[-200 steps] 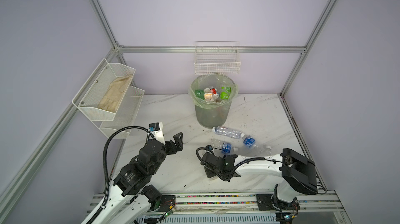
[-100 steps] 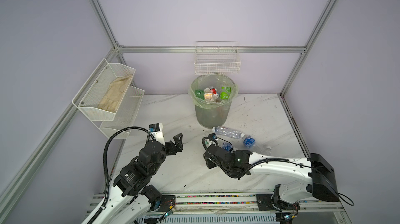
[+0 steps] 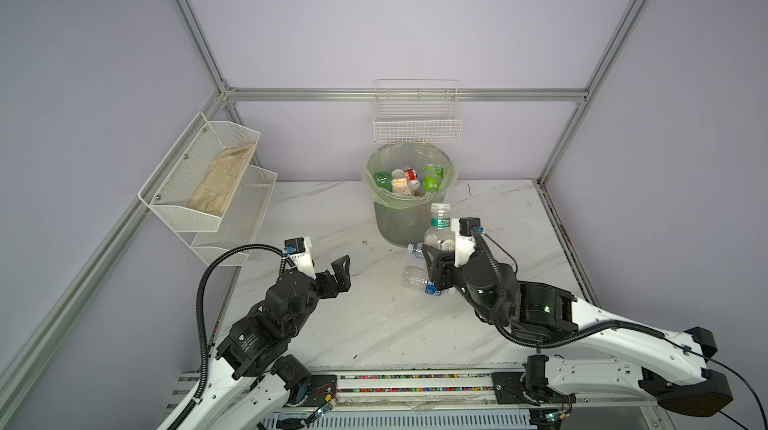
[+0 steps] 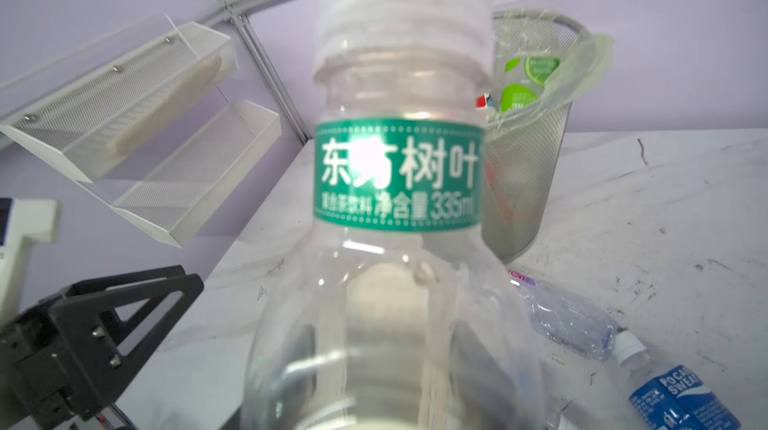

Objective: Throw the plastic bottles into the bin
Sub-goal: 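Lift the green-label bottle with the right gripper over the wastebasket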

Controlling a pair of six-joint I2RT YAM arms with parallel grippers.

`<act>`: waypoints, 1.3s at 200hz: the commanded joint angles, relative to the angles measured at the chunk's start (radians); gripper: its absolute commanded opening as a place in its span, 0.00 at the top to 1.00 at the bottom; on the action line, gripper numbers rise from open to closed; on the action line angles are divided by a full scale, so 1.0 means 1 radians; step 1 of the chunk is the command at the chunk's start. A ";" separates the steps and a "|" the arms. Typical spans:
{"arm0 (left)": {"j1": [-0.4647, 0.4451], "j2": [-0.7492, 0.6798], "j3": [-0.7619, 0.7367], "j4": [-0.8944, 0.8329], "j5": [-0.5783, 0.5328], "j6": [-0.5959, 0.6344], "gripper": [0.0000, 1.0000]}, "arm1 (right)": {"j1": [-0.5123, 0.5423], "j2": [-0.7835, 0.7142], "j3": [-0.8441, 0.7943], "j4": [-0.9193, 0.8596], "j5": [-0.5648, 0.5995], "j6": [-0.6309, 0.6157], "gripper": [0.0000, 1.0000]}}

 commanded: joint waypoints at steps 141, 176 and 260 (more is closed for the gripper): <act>-0.004 -0.010 0.010 -0.010 -0.013 -0.002 0.00 | -0.080 0.253 0.490 0.129 0.091 -0.402 1.00; -0.004 -0.001 0.027 -0.008 0.001 -0.010 0.00 | -0.383 0.498 0.708 0.056 -0.246 -0.344 1.00; -0.005 -0.093 0.026 -0.073 -0.016 -0.023 0.00 | -0.488 0.698 0.976 -0.097 -0.279 -0.329 0.03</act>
